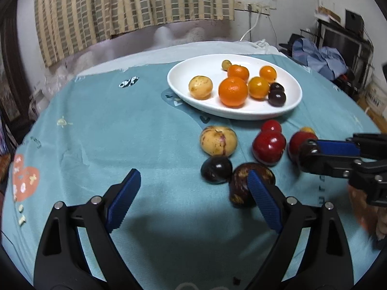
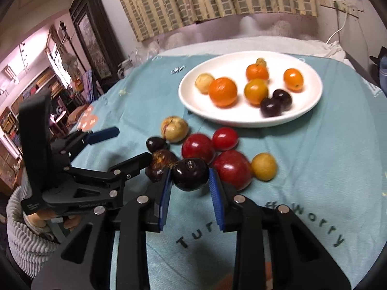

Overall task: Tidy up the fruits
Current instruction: 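Grasp a dark plum with the left gripper while the right grasps another dark plum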

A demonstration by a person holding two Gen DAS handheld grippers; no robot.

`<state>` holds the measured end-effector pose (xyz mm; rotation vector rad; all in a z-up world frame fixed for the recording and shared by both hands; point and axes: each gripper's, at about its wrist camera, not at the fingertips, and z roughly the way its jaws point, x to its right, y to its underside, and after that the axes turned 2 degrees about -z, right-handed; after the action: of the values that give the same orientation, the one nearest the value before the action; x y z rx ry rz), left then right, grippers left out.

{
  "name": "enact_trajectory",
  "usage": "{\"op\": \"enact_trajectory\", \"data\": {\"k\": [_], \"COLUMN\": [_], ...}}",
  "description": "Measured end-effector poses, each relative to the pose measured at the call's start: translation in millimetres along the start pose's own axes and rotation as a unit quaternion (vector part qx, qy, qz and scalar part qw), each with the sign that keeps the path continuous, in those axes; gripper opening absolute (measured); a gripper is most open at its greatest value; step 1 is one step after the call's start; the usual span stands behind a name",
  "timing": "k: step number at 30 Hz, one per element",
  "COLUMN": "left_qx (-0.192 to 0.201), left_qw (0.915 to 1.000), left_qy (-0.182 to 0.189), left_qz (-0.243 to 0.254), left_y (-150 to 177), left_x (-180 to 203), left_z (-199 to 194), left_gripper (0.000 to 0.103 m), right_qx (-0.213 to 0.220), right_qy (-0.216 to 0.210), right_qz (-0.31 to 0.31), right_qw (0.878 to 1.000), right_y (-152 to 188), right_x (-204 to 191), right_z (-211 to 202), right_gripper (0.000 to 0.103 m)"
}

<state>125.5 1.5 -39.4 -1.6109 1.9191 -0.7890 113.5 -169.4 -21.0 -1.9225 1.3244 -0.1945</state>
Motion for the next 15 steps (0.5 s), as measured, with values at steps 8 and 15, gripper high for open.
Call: {"op": "enact_trajectory", "data": {"k": [8, 15], "left_qx": [-0.015, 0.009], "left_qw": [0.9986, 0.9987], "left_qy": [-0.024, -0.023], "left_qz": [-0.044, -0.045], "left_y": [-3, 1], "left_x": [-26, -31], "left_z": [6, -11], "left_gripper": [0.093, 0.091], "right_qx": [0.001, 0.012], "right_qy": [-0.003, -0.005], "right_qz": [0.002, 0.012], "right_qw": [1.000, 1.000], "right_y": [0, -3], "right_x": [1, 6], "right_z": [-2, -9], "right_gripper": [0.031, 0.031]}}
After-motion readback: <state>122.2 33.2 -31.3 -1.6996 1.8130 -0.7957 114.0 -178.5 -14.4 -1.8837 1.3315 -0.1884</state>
